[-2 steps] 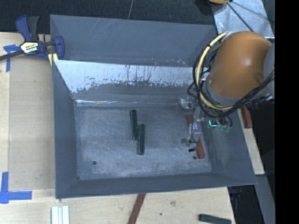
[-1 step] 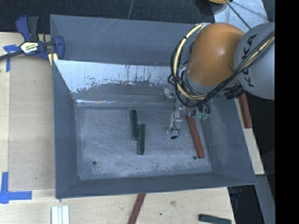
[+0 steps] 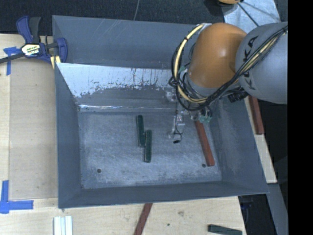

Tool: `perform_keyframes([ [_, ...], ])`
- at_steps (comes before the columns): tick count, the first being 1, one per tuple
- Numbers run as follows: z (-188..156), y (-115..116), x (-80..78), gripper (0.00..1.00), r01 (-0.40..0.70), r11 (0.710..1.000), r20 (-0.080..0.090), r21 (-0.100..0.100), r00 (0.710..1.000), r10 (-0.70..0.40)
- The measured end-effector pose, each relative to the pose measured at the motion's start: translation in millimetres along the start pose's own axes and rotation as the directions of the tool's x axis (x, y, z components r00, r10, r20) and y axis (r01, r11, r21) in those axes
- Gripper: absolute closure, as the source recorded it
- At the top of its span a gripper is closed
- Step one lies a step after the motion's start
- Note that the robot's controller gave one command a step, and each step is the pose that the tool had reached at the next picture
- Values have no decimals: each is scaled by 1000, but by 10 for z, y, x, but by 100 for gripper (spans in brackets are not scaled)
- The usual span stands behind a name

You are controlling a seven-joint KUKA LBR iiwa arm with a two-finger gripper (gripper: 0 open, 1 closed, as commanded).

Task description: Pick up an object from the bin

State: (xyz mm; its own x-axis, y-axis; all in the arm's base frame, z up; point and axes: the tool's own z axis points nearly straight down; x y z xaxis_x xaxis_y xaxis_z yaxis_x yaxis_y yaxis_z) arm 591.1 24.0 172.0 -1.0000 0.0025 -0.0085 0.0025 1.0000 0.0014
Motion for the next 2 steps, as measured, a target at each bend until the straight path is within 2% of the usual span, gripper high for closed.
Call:
perform_keyframes([
  [1, 11, 132, 2, 0, 178, 984, -7, 0, 984, -178],
  [2, 338, 269, -80, 0, 248, 969, -2, 1, 969, -248],
])
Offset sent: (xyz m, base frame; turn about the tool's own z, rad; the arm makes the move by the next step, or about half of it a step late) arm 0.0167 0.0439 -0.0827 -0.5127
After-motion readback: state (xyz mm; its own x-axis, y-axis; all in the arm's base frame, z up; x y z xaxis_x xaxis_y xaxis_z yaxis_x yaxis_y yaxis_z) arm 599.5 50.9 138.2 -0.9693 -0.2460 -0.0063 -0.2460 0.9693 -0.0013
